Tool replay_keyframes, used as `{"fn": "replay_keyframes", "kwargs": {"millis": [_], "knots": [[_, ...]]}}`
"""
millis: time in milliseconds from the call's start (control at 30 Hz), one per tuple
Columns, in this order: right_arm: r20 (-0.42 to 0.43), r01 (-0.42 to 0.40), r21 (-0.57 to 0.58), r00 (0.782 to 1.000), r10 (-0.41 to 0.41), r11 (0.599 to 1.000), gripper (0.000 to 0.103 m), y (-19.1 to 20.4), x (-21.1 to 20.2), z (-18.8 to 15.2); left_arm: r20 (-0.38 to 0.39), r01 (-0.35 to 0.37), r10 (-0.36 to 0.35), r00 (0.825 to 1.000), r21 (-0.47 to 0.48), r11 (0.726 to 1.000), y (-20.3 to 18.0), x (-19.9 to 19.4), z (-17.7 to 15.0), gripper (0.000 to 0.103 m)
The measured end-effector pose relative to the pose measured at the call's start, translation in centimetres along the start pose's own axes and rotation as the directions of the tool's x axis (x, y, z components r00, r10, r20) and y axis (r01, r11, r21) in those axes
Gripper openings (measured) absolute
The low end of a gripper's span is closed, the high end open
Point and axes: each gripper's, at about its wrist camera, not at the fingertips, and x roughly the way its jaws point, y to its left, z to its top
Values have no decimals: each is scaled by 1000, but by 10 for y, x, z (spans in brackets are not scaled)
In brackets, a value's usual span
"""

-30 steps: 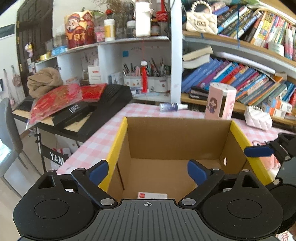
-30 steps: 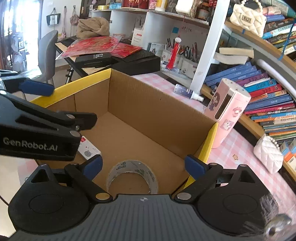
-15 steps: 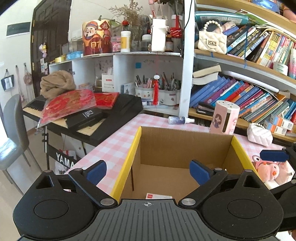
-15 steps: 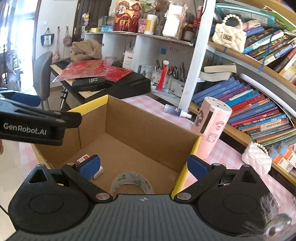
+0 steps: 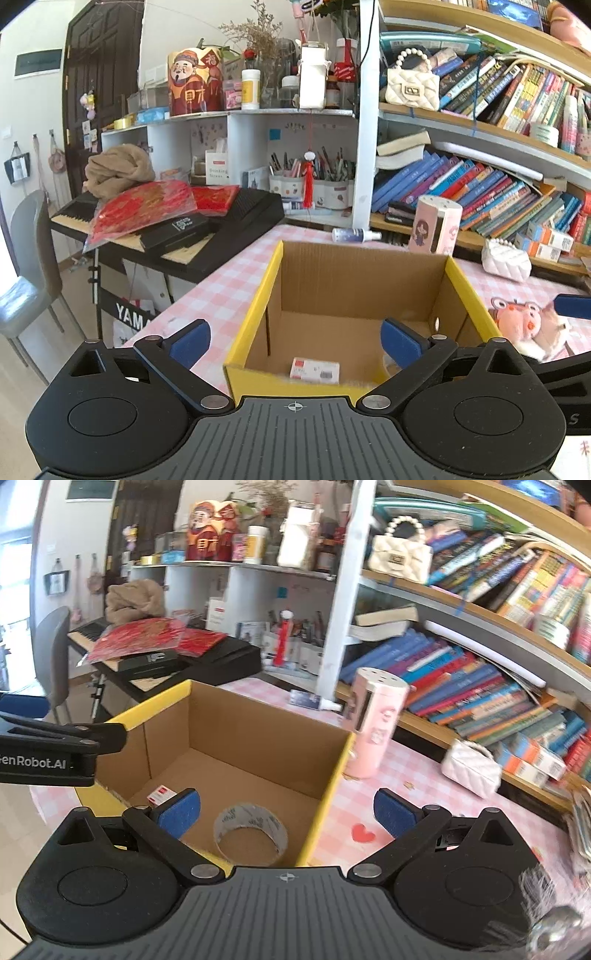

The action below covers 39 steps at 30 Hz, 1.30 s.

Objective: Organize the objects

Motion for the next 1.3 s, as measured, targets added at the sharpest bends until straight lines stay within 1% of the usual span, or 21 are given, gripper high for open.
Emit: {"fn": "replay_keyframes", "kwargs": {"millis": [200,433,533,800,1100,1300], "knots": [[-67,58,76,996,-53,995,101,2,-14,-19,-25,14,-14,1000,15,1000,2,-18,-17,100],[-117,96,92,989,-85,991,101,18,-37,-39,-64,13,-11,998,41,999,10,-41,-39,100],[-126,101,88,988,-89,991,101,26,-48,-47,-76,22,-18,997,45,999,13,-53,-47,100],[-132,124,112,985,-109,986,101,39,-72,-56,-84,13,-9,996,47,999,25,-75,-60,100],[-151,152,128,980,-132,980,101,48,-98,-73,-107,46,-39,994,63,997,23,-92,-75,100],[-166,176,153,975,-150,972,101,45,-114,-85,-114,83,-74,991,80,993,13,-98,-80,100]]}}
